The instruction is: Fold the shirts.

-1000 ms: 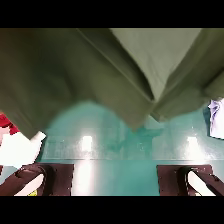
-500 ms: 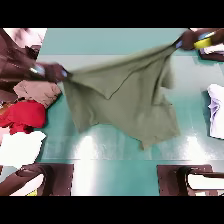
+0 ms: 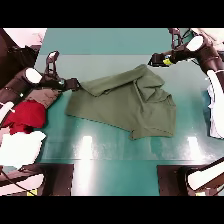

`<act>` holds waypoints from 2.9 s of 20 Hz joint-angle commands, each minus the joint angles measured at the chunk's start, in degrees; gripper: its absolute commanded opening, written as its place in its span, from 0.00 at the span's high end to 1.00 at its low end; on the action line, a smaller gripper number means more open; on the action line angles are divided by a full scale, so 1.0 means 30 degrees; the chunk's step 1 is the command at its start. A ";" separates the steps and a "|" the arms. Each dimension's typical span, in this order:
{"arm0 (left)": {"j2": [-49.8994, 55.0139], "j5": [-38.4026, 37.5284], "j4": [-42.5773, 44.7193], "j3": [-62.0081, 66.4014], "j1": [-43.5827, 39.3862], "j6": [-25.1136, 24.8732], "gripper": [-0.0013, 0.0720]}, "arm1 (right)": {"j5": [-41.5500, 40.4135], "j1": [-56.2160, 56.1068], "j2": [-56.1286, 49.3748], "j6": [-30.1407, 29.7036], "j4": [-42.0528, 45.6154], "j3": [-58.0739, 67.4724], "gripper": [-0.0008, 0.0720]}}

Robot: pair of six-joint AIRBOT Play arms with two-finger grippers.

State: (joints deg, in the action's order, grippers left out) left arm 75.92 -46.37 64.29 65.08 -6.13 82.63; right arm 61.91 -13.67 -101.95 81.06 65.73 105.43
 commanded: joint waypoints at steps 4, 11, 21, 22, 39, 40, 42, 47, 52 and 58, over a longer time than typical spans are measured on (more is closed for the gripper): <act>-0.0306 -0.7519 0.0517 0.3723 0.3271 -0.1027 0.16 | 0.6368 0.2681 0.2120 -0.1705 -0.3162 -0.0204 0.40; -0.0350 -0.8590 -0.4146 -0.2871 0.8284 -0.4510 0.16 | 0.7577 0.4160 0.7023 -0.2412 -0.4058 -0.6681 0.41; 0.2018 -0.6462 -0.5727 -0.4983 0.7868 -0.6790 0.16 | 0.6186 0.4022 1.1242 -0.2390 -0.4065 -1.3194 0.59; 0.2142 -0.6156 -0.5705 -0.4983 0.7373 -0.6914 0.16 | 0.6193 0.4022 1.1431 -0.2390 -0.4058 -1.3391 0.59; 0.0138 -0.8211 -0.5748 -0.1537 0.6186 -0.6535 0.95 | 0.8160 1.0921 1.4149 0.0481 0.0867 -1.9489 0.42; 0.0058 -0.8255 -0.5741 -0.1537 0.6178 -0.6528 0.95 | 0.7796 1.1482 1.4039 0.0401 0.0160 -2.0830 0.42; 0.0066 -0.8386 -0.5952 -0.1537 0.6178 -0.6521 0.95 | 0.6994 1.2101 1.3449 -0.0911 -0.1741 -2.3154 0.43; 0.0066 -0.8757 -0.6178 -0.1537 0.6178 -0.6448 0.95 | 0.4328 1.1045 1.1999 -0.2025 -0.4605 -2.5769 0.45; 0.0066 -0.8881 -0.6164 -0.1537 0.6178 -0.6105 0.95 | 0.3198 0.8845 1.2189 -0.2040 -0.4430 -2.5740 0.65; -0.1275 -0.8699 -0.6178 0.0015 0.6186 -0.5027 0.95 | 0.4014 0.9362 1.6393 -0.1749 -0.4583 -2.2403 0.97</act>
State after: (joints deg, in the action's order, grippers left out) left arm 74.52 -73.23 45.87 62.26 12.40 65.52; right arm 72.84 13.80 -58.06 75.07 52.58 32.56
